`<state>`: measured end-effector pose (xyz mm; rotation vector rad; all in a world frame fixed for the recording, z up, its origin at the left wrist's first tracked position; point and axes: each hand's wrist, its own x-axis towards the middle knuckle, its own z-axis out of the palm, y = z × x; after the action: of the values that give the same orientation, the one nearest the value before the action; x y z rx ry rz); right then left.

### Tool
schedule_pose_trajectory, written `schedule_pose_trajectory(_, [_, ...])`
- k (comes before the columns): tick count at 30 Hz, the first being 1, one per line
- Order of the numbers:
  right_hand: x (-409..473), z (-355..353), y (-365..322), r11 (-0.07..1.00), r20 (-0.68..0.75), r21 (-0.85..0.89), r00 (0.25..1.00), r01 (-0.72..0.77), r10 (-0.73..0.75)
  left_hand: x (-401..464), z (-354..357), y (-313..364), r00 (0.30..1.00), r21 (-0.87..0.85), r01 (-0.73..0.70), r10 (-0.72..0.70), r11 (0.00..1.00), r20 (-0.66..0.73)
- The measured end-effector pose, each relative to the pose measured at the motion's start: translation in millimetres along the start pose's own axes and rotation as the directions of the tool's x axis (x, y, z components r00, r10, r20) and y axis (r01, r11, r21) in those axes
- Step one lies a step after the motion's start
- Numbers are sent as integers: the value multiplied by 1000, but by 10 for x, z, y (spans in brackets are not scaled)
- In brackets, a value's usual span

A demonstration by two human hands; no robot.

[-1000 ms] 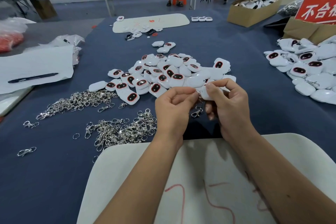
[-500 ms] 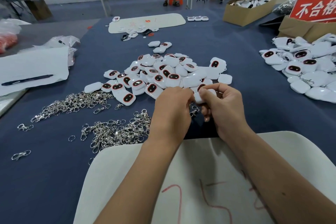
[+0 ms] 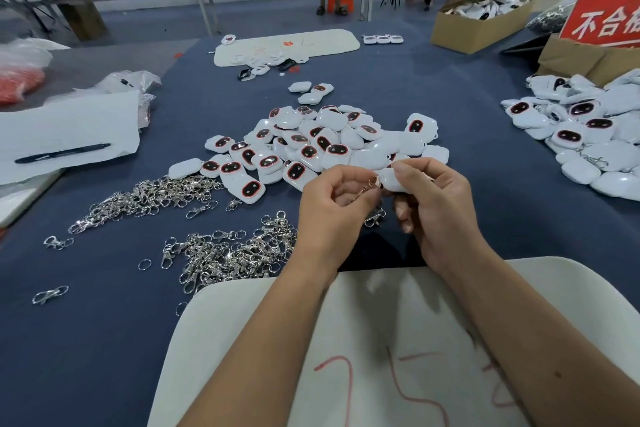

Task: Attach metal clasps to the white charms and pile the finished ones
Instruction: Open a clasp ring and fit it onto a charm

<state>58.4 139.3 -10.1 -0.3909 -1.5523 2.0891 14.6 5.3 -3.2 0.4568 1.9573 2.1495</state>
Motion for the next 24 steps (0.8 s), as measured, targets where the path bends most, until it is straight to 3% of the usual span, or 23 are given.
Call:
schedule_pose_trajectory(11, [-9, 4, 23, 999, 28, -40, 1000, 8, -7, 1, -16, -2, 996, -113, -6, -3, 994, -85])
schedule_pose_trajectory(14, [-7, 3, 38, 998, 16, -60, 1000, 15, -14, 12, -35, -9, 991, 74, -89, 96, 993, -94])
schedule_pose_trajectory(18, [-8, -6, 52, 993, -16, -112, 999, 37, -39, 4, -67, 19, 968, 370, -234, 252, 899, -1])
schedule_pose_trajectory(24, [-65, 35, 64, 952, 14, -272, 990, 138, -140, 2, -87, 39, 909, 705, -392, 368, 591, 197])
